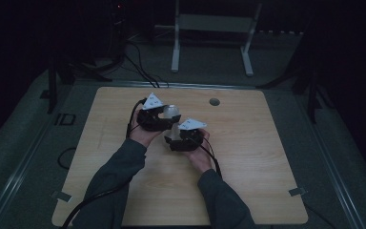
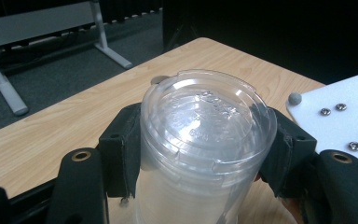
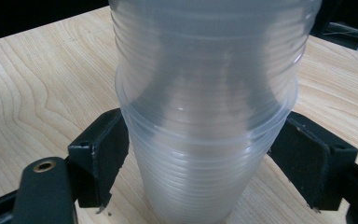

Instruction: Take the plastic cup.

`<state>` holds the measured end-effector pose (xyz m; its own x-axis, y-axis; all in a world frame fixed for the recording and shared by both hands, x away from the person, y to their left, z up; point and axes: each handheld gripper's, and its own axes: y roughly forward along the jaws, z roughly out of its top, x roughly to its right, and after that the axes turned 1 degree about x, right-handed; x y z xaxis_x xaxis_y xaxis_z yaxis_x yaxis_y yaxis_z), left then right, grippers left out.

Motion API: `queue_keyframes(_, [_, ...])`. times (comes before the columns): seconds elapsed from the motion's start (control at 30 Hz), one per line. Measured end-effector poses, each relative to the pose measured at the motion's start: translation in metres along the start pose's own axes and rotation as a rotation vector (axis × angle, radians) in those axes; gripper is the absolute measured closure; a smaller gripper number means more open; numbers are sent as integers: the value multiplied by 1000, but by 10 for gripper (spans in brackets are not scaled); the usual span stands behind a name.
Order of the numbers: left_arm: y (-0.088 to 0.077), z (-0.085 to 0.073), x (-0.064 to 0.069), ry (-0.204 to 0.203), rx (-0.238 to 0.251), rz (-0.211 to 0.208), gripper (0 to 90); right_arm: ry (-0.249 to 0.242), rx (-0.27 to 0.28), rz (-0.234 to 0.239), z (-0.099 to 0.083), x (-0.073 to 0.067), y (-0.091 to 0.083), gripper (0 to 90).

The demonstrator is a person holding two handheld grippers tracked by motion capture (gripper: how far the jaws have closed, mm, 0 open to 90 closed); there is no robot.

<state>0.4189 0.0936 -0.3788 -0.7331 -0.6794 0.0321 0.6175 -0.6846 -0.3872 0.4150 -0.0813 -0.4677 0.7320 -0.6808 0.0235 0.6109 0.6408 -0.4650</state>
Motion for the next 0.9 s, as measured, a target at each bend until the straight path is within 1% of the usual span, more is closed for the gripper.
queue_keyframes(0.17, [-3, 3, 0, -2, 8, -5, 382, 2, 0, 1, 0, 0, 0, 205])
queue_keyframes(0.43, [-7, 10, 0, 7, 16, -3, 385, 5, -2, 5, 0, 0, 0, 205])
queue_keyframes(0.47, [-9, 13, -1, 4, 16, 1, 388, 3, -2, 6, 0, 0, 0, 205])
queue_keyframes(0.63, [-11, 16, -2, 1, 19, -1, 392, 7, -2, 9, 0, 0, 0, 205])
queue_keyframes(0.9, [-17, 26, -3, -7, 37, -4, 398, 10, -4, 8, -1, 1, 0, 205])
